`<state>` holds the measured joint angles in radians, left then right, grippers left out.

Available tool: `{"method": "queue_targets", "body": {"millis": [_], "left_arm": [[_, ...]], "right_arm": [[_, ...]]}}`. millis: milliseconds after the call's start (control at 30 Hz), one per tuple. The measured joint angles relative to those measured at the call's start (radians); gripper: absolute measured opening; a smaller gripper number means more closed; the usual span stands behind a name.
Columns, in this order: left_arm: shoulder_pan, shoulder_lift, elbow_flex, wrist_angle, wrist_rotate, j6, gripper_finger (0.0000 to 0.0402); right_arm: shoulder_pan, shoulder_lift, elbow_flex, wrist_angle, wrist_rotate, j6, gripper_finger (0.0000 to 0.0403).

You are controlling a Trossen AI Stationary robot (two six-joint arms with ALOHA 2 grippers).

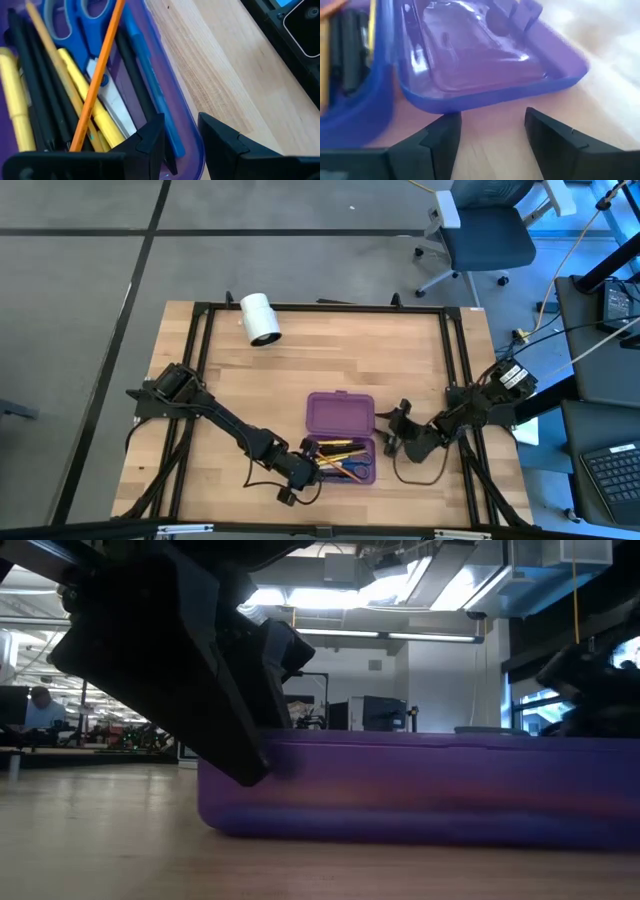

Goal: Pick & place school supplies into a supply box
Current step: Close the purple supply box

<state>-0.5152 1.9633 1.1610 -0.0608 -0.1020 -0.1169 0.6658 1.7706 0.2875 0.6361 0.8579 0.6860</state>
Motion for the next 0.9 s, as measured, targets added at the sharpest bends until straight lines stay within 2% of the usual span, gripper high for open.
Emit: {"method": "queue_targets", "body": {"millis": [133, 400, 533, 733, 900], "left_arm": [[0.0, 0.0, 0.0, 0.0, 0.0, 0.011, 0.0112], [0.0, 0.011, 0.0, -0.032, 0.012, 0.068, 0.0111], [0.001, 0.024, 0.0, -0.048, 0.013, 0.09, 0.0111], [0.001, 0.025, 0.0, -0.042, 0.016, 0.113, 0.0111], [0.001, 0.025, 0.0, -0.04, 0.017, 0.119, 0.0111]], "right_arm": [[-0.05, -0.001, 0.001, 0.008, -0.054, -0.005, 0.0225], [-0.091, 0.001, 0.0, 0.088, -0.098, -0.192, 0.0225], [-0.096, 0.001, 0.0, 0.094, -0.101, -0.206, 0.0225], [-0.098, 0.002, 0.0, 0.107, -0.093, -0.316, 0.0225], [-0.133, 0.002, 0.0, 0.114, -0.121, -0.246, 0.0225]]}}
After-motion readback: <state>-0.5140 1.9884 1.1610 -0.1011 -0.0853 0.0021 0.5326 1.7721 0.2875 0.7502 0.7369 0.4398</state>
